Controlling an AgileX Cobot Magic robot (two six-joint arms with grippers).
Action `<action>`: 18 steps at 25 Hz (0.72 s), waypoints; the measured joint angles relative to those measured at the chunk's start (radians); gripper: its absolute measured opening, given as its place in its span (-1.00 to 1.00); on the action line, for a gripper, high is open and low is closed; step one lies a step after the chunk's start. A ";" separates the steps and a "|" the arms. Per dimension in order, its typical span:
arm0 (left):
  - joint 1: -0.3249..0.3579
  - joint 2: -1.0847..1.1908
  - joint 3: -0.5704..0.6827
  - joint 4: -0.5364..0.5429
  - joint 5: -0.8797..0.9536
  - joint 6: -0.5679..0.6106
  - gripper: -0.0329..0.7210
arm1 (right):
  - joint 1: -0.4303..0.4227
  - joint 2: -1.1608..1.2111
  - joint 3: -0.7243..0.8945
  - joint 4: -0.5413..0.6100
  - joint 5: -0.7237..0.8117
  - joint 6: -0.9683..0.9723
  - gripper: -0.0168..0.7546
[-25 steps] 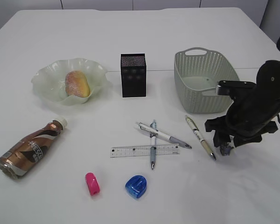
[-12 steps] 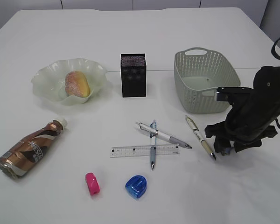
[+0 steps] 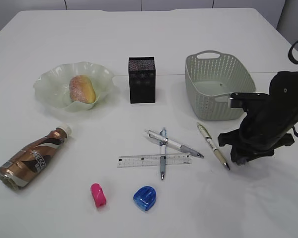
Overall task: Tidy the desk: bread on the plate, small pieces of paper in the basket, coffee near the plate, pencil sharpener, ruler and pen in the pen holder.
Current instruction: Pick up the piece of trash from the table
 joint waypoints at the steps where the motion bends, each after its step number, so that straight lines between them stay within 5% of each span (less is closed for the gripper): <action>1: 0.000 0.000 0.000 0.000 0.000 0.000 0.26 | 0.000 0.002 0.000 0.000 0.000 0.000 -0.22; 6: 0.000 0.000 0.000 0.000 0.000 0.000 0.25 | 0.000 0.002 0.000 -0.002 0.000 0.000 -0.39; 11: 0.000 0.000 0.000 0.000 0.000 0.000 0.25 | 0.000 0.002 -0.006 -0.017 0.009 0.000 -0.81; 18: 0.000 0.000 0.000 0.000 0.000 0.000 0.24 | 0.000 0.002 -0.029 -0.024 0.086 0.000 -0.86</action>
